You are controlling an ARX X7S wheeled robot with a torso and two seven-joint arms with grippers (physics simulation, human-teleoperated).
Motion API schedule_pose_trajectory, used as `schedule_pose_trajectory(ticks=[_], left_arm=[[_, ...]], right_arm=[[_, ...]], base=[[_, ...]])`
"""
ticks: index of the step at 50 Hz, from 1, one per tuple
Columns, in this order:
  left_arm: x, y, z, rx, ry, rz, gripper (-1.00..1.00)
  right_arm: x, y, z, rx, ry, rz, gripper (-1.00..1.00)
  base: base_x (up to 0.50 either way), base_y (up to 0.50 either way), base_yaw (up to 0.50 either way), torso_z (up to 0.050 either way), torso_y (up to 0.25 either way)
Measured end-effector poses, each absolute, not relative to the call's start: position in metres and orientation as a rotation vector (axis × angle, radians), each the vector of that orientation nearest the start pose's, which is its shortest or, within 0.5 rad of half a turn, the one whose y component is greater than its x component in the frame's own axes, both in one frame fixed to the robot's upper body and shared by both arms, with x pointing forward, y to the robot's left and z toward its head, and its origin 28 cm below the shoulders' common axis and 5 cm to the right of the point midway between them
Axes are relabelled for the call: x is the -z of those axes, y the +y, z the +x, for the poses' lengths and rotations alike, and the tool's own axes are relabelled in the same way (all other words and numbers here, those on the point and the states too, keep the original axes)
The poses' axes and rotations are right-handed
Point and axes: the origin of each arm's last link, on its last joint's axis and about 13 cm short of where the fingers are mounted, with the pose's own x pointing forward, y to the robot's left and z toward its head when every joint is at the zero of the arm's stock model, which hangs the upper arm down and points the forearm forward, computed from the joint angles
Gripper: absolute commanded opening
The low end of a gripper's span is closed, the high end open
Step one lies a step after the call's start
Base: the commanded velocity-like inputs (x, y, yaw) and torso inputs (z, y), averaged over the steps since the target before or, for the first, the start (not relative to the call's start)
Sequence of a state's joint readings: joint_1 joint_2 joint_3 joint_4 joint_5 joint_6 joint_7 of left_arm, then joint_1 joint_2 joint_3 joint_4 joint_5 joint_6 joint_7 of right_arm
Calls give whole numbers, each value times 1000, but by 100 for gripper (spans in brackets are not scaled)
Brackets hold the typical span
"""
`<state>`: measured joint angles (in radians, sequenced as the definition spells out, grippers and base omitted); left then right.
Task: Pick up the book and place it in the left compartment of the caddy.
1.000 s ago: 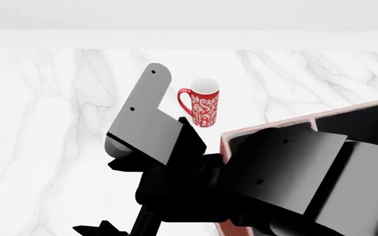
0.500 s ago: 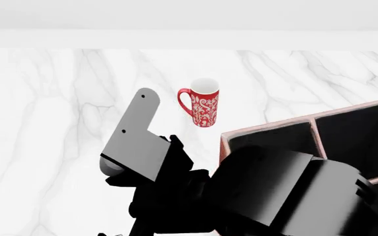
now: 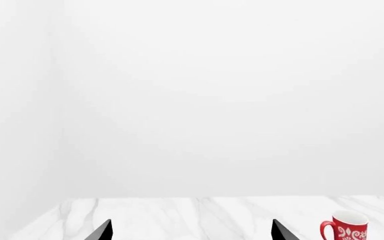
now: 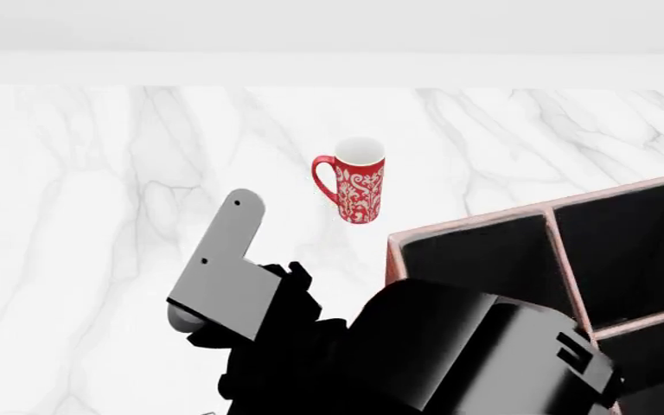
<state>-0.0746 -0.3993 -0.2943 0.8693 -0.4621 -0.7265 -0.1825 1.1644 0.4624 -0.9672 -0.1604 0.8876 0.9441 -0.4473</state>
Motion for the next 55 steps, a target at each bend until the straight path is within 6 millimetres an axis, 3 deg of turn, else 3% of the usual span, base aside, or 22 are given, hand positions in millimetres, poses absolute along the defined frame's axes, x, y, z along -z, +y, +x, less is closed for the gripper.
schedule_pose_trajectory(ticks=[55], left_arm=[[-177, 280, 173, -92, -275, 89, 100]], right_arm=[[-144, -46, 317, -1235, 520, -451, 100]], base=[[0, 0, 0, 0, 0]])
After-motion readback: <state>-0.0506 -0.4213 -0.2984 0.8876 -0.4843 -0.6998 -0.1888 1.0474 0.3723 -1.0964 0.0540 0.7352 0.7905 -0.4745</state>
